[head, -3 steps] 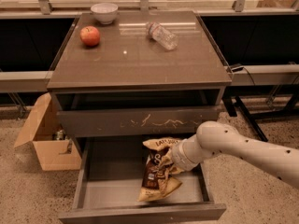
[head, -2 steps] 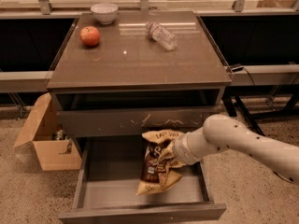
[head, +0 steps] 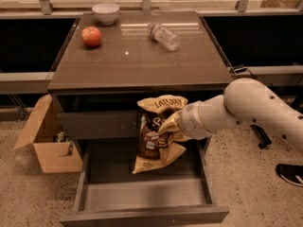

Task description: Pick brown chip bag from middle drawer and place on counter

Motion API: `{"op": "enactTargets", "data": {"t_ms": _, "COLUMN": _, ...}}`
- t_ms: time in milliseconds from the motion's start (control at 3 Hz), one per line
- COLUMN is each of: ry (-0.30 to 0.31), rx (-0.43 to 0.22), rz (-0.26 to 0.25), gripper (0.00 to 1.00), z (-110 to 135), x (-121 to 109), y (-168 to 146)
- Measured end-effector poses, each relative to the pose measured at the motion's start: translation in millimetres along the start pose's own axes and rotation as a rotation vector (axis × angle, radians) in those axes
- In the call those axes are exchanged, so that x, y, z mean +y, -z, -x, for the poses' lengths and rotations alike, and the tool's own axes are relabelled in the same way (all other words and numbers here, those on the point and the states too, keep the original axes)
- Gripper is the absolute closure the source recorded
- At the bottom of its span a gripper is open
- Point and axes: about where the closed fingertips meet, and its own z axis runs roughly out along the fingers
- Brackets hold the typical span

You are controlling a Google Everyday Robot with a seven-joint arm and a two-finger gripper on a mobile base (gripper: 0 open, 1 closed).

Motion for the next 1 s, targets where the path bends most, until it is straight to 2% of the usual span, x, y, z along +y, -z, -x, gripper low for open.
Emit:
{"op": "enactTargets", "data": {"t_ms": 333, "ry": 0.0, "rx": 0.0, "rz": 0.0, "gripper": 1.0, "z": 0, "x": 0, "y": 0}}
{"op": "enactTargets", "data": {"t_ms": 1000, "ry": 0.172, "rx": 0.11, "rz": -0.212, "gripper": 1.0, "z": -2, "x": -99, "y": 83}}
